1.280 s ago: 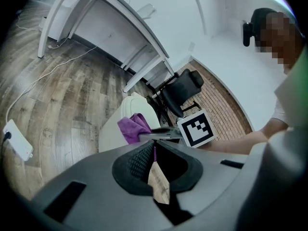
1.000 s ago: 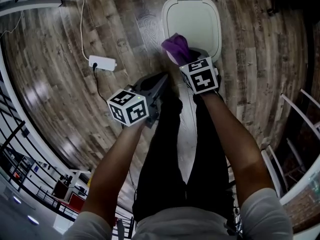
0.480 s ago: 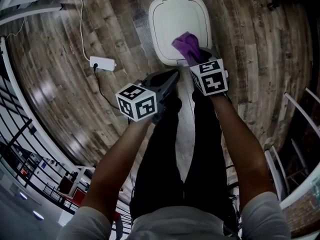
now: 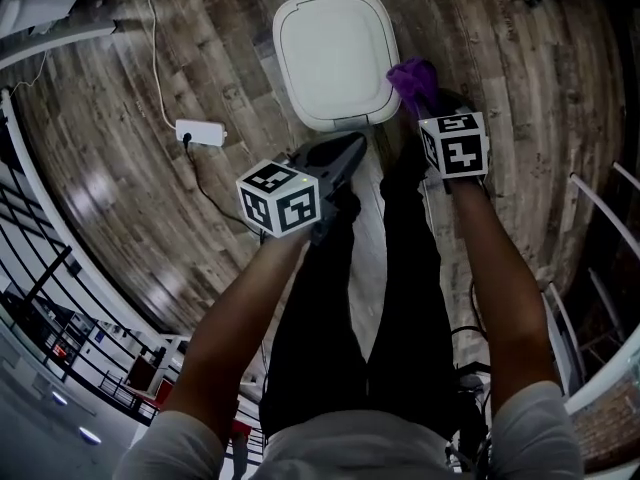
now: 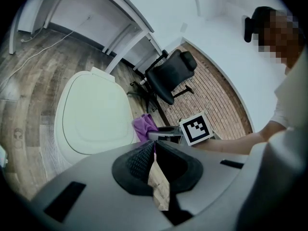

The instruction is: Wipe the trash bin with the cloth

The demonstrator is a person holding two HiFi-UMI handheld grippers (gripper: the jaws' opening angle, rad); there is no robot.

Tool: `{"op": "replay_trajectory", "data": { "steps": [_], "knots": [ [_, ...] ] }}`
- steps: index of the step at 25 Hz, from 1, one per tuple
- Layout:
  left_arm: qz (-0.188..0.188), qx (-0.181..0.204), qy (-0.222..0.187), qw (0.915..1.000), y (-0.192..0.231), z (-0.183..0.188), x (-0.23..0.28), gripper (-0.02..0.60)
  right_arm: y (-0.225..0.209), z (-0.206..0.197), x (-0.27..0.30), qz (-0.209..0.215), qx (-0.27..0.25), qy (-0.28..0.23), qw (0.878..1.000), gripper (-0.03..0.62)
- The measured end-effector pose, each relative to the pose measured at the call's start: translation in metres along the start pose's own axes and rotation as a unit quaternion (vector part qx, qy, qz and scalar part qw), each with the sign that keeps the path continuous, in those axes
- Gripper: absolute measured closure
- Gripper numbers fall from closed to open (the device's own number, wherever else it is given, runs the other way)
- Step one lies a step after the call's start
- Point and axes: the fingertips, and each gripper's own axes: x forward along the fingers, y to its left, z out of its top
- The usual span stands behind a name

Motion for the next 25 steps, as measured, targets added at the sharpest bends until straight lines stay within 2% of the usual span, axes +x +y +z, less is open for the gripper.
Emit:
{"op": "replay_trajectory", "data": {
  "steps": [5, 11, 17, 25],
  "knots": [
    [0.004, -0.003, 0.002, 1.0, 0.002, -0.006, -0.002, 0.566, -0.028, -0.011, -0.012, -0.029, 0.017, 0.002, 0.999, 0.5],
    [0.006, -0.006, -0.008, 0.9999, 0.006, -0.004, -0.012, 0.566, -0.018, -0.003, -0.02, -0.027, 0.013, -0.009, 1.0, 0.499],
    [0.013, -0.013, -0.025, 0.9995, 0.02, -0.005, -0.039, 0.566, 0.03, 0.017, -0.025, 0.001, 0.002, -0.034, 0.999, 0.5],
    [0.032, -0.036, -0.046, 0.9978, 0.049, -0.014, -0.089, 0.566, 0.131, 0.04, -0.015, 0.071, -0.045, -0.045, 0.995, 0.499]
  ]
}}
